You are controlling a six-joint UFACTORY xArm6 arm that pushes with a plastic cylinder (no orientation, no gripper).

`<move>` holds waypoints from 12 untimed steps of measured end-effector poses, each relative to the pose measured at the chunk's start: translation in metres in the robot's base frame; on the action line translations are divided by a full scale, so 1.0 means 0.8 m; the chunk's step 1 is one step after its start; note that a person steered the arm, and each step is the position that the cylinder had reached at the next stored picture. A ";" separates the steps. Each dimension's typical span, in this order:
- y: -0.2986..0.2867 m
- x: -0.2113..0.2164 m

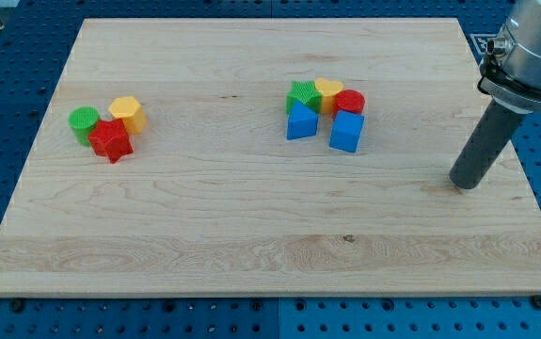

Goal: Separate the group of blocks from each other at the center of board

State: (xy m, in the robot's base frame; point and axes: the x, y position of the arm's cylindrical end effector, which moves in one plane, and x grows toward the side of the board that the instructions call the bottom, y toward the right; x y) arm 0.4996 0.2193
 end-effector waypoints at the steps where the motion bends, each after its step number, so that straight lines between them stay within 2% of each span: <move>1: 0.001 0.000; 2: 0.001 -0.001; 3: -0.029 -0.012; 4: -0.035 -0.057; 5: -0.040 -0.124; 6: -0.066 -0.156; 8: -0.152 -0.156; 10: -0.180 -0.159; 11: -0.210 -0.188; 12: -0.213 -0.194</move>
State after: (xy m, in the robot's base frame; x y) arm 0.3442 0.0489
